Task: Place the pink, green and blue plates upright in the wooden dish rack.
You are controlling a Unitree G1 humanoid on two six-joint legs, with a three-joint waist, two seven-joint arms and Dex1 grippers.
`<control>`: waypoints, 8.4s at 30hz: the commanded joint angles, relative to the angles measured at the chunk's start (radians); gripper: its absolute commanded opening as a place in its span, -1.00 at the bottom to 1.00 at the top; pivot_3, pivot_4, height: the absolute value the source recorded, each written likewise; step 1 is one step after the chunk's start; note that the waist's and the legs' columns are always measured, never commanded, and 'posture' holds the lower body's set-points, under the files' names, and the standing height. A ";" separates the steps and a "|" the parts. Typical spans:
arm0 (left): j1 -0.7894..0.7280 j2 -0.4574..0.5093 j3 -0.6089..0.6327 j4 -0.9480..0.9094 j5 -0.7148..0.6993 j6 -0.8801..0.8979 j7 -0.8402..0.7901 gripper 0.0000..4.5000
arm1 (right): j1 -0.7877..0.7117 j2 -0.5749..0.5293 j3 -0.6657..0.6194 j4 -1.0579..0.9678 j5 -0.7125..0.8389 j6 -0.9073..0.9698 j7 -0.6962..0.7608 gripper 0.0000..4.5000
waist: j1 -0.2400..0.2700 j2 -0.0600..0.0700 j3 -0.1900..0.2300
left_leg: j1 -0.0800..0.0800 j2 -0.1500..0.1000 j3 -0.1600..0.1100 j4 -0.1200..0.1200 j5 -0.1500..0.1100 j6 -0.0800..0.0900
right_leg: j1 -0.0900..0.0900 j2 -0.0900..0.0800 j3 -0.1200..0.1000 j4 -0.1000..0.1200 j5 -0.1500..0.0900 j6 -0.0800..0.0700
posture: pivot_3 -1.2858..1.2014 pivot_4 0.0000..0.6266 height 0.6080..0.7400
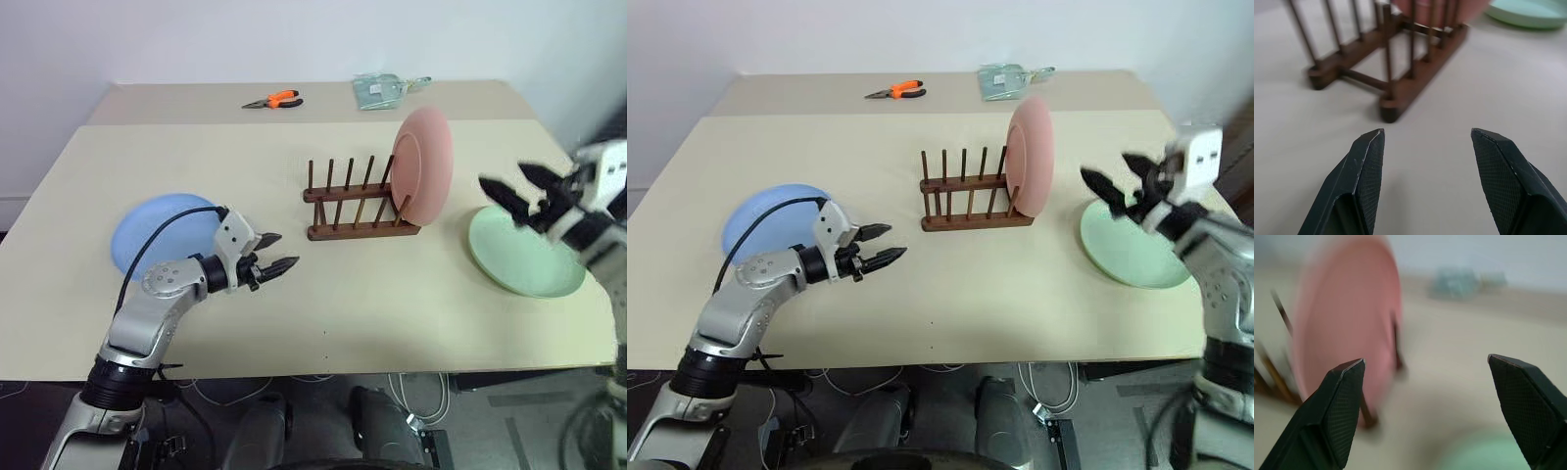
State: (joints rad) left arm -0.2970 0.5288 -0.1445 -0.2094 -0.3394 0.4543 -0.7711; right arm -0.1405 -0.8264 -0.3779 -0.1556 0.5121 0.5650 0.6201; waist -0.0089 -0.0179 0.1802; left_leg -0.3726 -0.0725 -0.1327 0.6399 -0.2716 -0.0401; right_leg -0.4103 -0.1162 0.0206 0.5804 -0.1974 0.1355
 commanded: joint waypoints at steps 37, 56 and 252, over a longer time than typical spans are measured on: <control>-0.038 -0.067 -0.061 -0.014 0.072 -0.045 -0.023 0.28 | -0.688 0.445 0.006 -0.090 0.880 0.230 -0.505 -0.99 | -0.005 0.008 0.002 | -0.001 0.001 -0.003 0.004 -0.002 0.003 | 0.000 0.000 0.000 0.001 0.001 -0.002 | 0.03 -0.52 1.00; -0.018 -0.060 -0.049 -0.041 0.070 -0.035 -0.004 0.28 | -0.698 0.564 0.022 0.185 0.865 0.260 -0.649 -0.99 | -0.005 0.009 0.002 | -0.001 0.000 -0.002 0.003 -0.002 0.003 | -0.001 0.001 -0.001 0.001 0.003 0.001 | 0.03 -0.52 1.00; 0.198 -0.059 0.161 0.007 0.068 -0.192 0.128 0.11 | 0.054 -0.084 -0.108 -0.220 0.125 -0.011 0.093 0.39 | 0.022 -0.003 0.001 | -0.002 0.002 -0.001 -0.010 0.002 -0.003 | -0.006 0.001 -0.002 -0.004 0.000 -0.001 | 0.03 -0.52 1.00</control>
State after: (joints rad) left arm -0.0906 0.4647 -0.0009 -0.1969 -0.2809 0.2962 -0.6449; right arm -0.1137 -0.8962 -0.4392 -0.3604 0.6570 0.5930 0.6633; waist 0.0127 -0.0211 0.1808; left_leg -0.3738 -0.0707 -0.1327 0.6305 -0.2693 -0.0431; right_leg -0.4161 -0.1156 0.0198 0.5770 -0.1976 0.1349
